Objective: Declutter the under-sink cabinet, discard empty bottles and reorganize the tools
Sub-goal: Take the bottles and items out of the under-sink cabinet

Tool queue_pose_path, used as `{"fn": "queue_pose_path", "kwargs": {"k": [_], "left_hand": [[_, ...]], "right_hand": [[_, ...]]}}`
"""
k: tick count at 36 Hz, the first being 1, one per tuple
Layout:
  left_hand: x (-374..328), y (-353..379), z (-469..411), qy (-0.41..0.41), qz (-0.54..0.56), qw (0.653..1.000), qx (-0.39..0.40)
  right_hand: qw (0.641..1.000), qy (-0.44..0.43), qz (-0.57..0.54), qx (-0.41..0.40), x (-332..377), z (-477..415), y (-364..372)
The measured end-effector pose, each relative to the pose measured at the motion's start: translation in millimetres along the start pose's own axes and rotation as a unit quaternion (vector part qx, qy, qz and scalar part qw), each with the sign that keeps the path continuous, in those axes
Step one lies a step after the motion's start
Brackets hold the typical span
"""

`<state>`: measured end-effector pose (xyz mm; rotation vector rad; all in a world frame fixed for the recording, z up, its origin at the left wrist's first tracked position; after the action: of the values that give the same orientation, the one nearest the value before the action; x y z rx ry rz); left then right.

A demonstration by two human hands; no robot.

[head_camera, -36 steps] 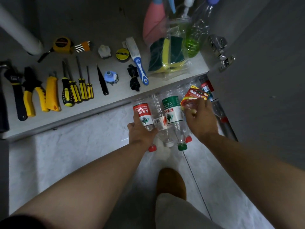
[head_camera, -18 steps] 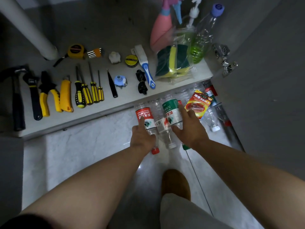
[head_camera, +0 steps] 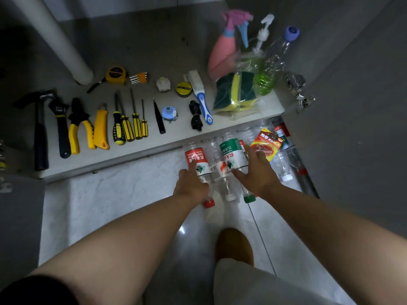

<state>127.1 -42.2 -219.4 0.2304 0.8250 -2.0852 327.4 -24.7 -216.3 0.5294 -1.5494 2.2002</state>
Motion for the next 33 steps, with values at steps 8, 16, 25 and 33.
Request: {"fn": "queue_pose_path", "kwargs": {"k": [8,16,25,33], "left_hand": [[-36.0,-49.6,33.3,0.073,-0.149,0.983,0.073],[-102.7,-109.4,39.5,0.195,-0.166,0.967,0.016],[-126.1,-120.0,5.7,0.268,-0.090,0.959,-0.032],[-124.6,-107.9,2.6,0.273,-0.062,0.960,0.018]], "right_hand": [[1.000,-0.021,0.017,0.010,7.2,17.6,-58.7],[0.996,-0.063,0.041,-0.041,33.4,-10.3,-135.7],[0.974,-0.059,0.145,-0.165,67.3,-103.8,-211.2],[0.966,-0.021,0.224,-0.130,78.6,-147.3,-229.2]]}}
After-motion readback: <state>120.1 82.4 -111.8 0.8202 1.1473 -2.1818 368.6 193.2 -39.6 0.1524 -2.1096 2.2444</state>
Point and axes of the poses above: each hand's wrist, its own z-axis away from the middle knuckle, its own y-axis out of the palm, x = y × z, the point moved 1 cm from there along -z, towards the middle knuckle, and after that the axes turned 11 degrees about -y, right-handed, at the moved point
